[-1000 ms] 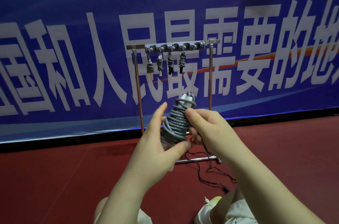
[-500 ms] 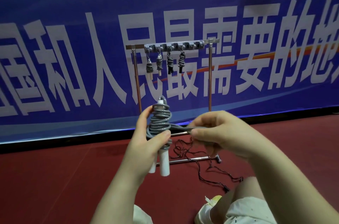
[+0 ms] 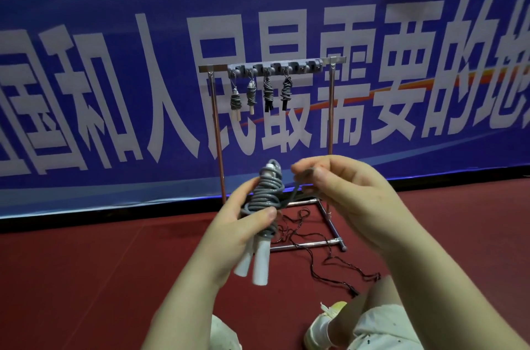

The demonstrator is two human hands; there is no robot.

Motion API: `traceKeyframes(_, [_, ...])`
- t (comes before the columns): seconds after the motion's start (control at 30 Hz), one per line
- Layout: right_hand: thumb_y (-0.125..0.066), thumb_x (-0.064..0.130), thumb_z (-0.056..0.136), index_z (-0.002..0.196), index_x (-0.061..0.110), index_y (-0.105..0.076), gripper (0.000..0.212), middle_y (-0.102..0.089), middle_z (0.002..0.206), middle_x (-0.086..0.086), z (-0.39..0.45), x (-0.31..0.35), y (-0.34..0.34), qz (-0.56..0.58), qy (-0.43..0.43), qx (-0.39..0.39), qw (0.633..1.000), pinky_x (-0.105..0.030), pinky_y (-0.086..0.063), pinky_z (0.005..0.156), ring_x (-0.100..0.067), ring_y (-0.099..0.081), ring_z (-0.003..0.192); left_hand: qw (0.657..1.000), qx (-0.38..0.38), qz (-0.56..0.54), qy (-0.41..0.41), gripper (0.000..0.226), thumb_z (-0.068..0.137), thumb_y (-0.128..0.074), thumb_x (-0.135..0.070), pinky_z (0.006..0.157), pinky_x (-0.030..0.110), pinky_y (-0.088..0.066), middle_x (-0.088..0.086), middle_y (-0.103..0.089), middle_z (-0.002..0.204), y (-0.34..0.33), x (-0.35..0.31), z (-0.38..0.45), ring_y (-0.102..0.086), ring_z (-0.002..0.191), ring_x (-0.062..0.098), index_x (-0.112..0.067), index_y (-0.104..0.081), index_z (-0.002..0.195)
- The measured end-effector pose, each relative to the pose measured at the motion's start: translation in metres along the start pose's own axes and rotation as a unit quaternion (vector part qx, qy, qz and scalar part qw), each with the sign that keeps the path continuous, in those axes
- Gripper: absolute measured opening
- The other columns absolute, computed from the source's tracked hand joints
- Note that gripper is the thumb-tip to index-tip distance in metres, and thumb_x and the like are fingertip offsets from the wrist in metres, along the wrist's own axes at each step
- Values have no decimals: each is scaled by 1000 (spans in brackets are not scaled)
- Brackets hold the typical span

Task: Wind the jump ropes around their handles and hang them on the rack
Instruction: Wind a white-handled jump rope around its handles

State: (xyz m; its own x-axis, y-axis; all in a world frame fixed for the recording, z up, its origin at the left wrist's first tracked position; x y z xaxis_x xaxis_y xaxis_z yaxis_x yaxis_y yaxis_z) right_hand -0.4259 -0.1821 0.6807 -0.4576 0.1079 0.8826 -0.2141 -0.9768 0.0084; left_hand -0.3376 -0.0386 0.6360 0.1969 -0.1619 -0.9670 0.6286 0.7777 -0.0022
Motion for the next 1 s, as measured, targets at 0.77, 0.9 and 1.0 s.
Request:
traceKeyframes(0.77, [-28, 39, 98, 69, 17, -40, 39, -43, 61, 2, 3, -7, -15, 440, -25, -182, 879, -25, -32, 61, -10, -38, 52, 981, -12, 139, -132, 47, 89, -53, -35, 83, 16, -48, -35, -58, 102, -43, -18, -16, -60, 95, -8, -57, -27, 120])
traceKeyframes(0.9, [-43, 26, 82, 75, 15, -47, 13, -50, 70, -1, 3, -4, -15, 430, -24, -141, 891, -26, -37, 67, -12, -47, 59, 987, -9, 85, -134, 28, 85, -57, -43, 77, 33, -56, -22, -63, 98, -36, -22, -11, -67, 83, 8, -54, -40, 105])
traceKeyframes(1.0, [-48, 24, 82, 77, 13, -53, 13, -54, 73, -3, 2, -6, -13, 387, -16, -130, 913, -28, -47, 70, -16, -54, 67, 994, -7, 9, -107, 24, 83, -60, -46, 71, 44, -59, 2, -67, 97, -28, -26, -11, -68, 76, 29, -45, -46, 101])
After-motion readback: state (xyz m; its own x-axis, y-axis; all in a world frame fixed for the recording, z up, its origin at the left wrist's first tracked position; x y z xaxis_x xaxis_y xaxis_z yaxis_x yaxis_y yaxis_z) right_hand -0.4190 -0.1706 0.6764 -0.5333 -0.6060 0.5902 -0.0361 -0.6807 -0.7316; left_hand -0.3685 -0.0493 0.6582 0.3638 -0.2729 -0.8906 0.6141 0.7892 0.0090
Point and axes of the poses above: each hand's wrist, its own z-axis towards the middle knuckle, its own y-axis out of the back of the hand, x = y × z, the point moved 4 cm from there along z, towards the middle knuckle
